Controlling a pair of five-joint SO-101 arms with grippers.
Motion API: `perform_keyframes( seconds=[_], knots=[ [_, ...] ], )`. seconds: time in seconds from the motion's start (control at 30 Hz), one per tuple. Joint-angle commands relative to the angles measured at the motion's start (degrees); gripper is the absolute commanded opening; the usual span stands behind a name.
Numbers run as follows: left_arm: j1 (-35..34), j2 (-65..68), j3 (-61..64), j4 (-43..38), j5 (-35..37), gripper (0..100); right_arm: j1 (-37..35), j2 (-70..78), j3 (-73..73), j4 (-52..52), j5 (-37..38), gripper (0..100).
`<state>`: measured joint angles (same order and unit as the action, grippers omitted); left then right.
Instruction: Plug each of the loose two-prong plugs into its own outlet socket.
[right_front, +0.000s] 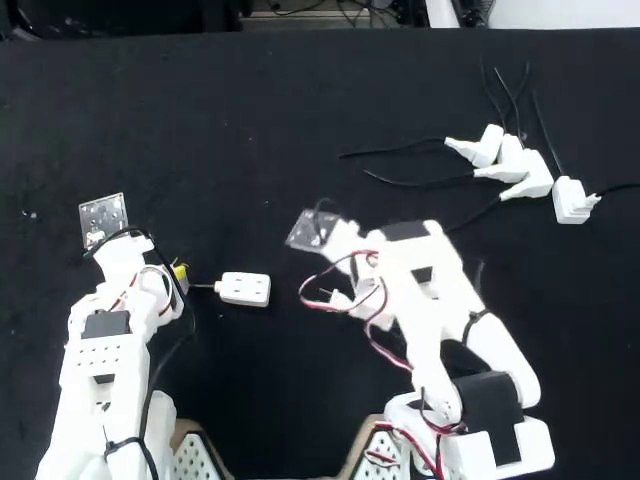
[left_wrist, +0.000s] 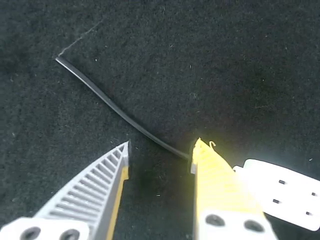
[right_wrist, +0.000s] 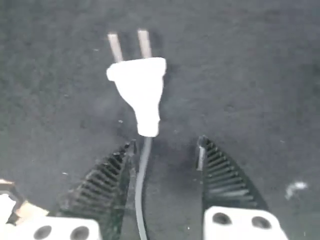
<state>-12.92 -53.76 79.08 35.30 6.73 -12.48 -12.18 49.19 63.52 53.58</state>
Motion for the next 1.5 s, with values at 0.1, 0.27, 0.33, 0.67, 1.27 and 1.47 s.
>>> perform_keyframes(
  seconds=[0.1,0.27,0.33,0.67,1.27,1.47],
  knots=[
    [-0.2,-0.2,-3.3,-0.9,0.2,21,-5.3,-2.8,0.2,0.6,-1.1,18.8],
    [-0.2,-0.2,-3.4,-0.9,0.2,21,-6.4,-2.7,1.1,-4.6,-3.0,18.8],
    [-0.2,-0.2,-3.4,-0.9,0.2,21,-5.8,-2.4,2.0,-7.5,-3.0,18.8],
    [-0.2,-0.2,-3.4,-0.9,0.2,21,-5.1,-2.3,6.4,-10.2,2.5,18.7],
    [-0.2,-0.2,-3.4,-0.9,0.2,21,3.6,-2.8,7.5,-14.4,6.8,2.4],
    [-0.2,-0.2,-3.4,-0.9,0.2,21,3.9,-2.3,7.8,-14.3,7.0,18.6]
  ],
)
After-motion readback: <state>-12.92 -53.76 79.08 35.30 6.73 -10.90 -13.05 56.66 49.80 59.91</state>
